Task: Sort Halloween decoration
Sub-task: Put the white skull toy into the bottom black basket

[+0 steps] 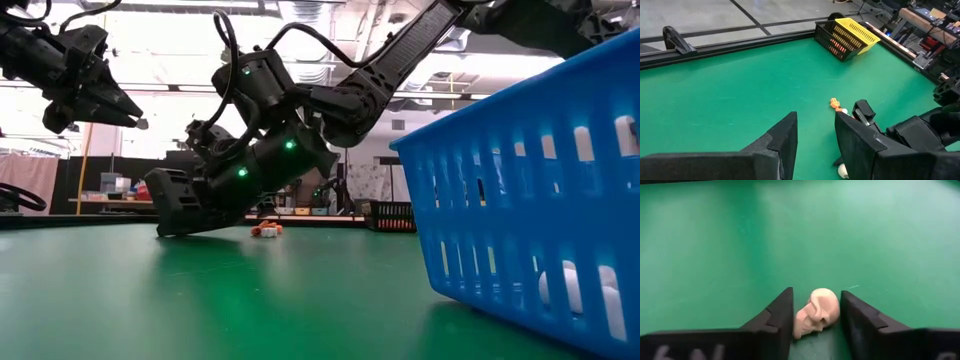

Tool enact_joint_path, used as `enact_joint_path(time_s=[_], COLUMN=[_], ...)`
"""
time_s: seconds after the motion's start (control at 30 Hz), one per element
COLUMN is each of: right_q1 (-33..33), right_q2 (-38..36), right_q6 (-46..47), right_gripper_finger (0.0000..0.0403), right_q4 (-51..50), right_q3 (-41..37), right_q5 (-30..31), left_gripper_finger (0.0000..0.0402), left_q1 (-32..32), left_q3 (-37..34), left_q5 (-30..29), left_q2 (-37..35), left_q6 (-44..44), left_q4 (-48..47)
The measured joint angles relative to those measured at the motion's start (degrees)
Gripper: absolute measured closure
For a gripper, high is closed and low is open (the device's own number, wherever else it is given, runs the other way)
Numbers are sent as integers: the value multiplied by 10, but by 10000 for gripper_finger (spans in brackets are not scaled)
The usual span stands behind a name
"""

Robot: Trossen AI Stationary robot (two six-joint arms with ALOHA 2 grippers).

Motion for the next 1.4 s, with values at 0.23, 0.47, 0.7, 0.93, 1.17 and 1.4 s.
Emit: enact_joint_path(time_s=[0.23, 0.47, 0.7, 0.93, 1.17, 1.4], right_q1=[4, 5, 14, 60, 148, 266], right_q2=[-3, -23, -82, -196, -325, -396], right_q6=[6, 5, -11, -10, 113, 363], right_gripper_finger=[325, 337, 336, 335, 335, 335], right_q4=[-2, -14, -52, -280, -570, -763], right_q3=[-1, -3, -4, -3, -3, -2], right_q5=[1, -5, -11, -23, -25, -20], left_gripper_finger=[281, 281, 281, 281, 281, 281], left_q1=[0, 0, 0, 0, 0, 0], left_q3=[0, 0, 0, 0, 0, 0], left_q5=[0, 1, 2, 3, 0, -2], left_q2=[0, 0, 0, 0, 0, 0], left_q6=[0, 0, -4, -5, -10, -11], left_q4=[0, 0, -2, -3, -6, -7])
